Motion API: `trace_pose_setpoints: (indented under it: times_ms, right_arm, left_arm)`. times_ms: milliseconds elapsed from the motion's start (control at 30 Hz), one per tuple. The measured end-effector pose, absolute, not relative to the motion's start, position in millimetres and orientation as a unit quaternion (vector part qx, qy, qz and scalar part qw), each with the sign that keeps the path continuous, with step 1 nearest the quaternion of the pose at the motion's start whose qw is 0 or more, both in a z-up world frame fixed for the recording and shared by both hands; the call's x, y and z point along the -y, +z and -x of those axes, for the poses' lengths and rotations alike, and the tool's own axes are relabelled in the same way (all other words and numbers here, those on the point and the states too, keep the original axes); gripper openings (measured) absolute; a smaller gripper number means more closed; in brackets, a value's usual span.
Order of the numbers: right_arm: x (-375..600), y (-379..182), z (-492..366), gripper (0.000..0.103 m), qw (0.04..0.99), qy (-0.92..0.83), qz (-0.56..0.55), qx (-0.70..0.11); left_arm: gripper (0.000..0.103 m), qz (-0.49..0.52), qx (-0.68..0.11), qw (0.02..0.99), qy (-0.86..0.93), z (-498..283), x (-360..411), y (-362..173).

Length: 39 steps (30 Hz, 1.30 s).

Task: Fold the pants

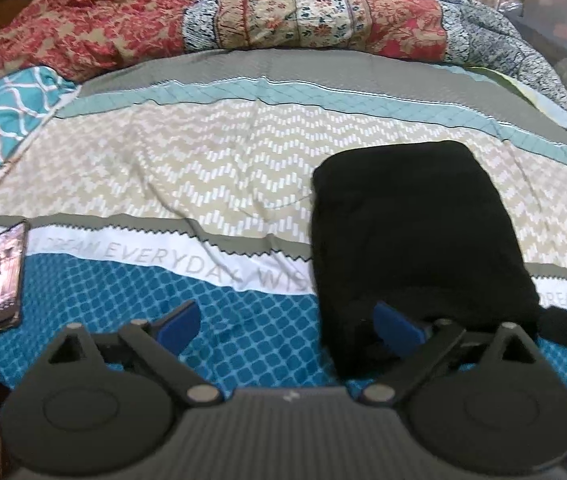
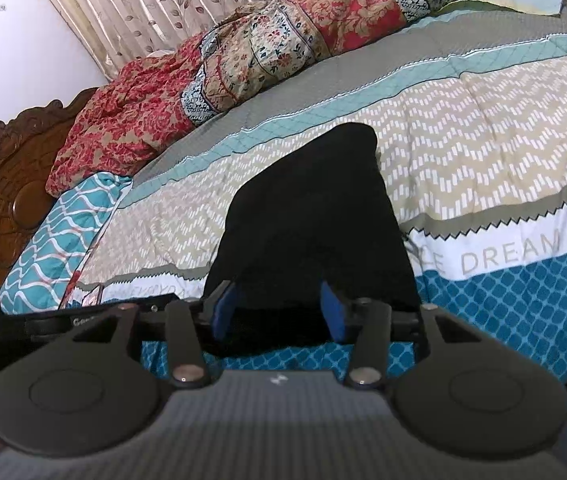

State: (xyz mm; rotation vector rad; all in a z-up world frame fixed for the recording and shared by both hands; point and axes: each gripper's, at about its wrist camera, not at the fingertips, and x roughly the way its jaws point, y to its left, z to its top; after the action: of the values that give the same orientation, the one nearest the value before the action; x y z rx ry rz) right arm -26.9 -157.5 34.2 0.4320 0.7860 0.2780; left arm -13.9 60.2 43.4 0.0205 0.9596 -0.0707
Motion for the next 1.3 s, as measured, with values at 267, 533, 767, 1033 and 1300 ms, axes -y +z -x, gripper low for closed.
trace_pose_setpoints:
  times_ms: [267,533,767,1033,1300]
  right_arm:
    - [148.0,32.5,31.7,0.054,0.89,0.137,-0.204,-0.385]
    - [148.3,33.8,32.6,0.063,0.893,0.129,-0.205,-0.379]
    - [149.8,35.0,33.8,0.065,0.896,0.122,-0.206,-0.374]
    - [150.8,33.3,33.1,0.066,0.894,0.118,-0.21,-0.378]
    - [150.3,32.9,33.2,0.066,0.894,0.118,-0.21,-0.377]
  left_arm:
    - [0.103,-0.032,-0.45,0.892,-0.014,17.6,-59.3,45.4]
    - [0.103,-0.049,-0.449,0.892,-0.012,17.0,-54.8,44.3]
    - [0.103,-0.057,-0.443,0.895,-0.008,17.4,-51.8,45.0]
    - [0.103,-0.066,-0.436,0.897,0.009,16.4,-51.4,45.9]
    - [0.103,-0.075,-0.426,0.901,0.019,16.8,-51.9,47.8]
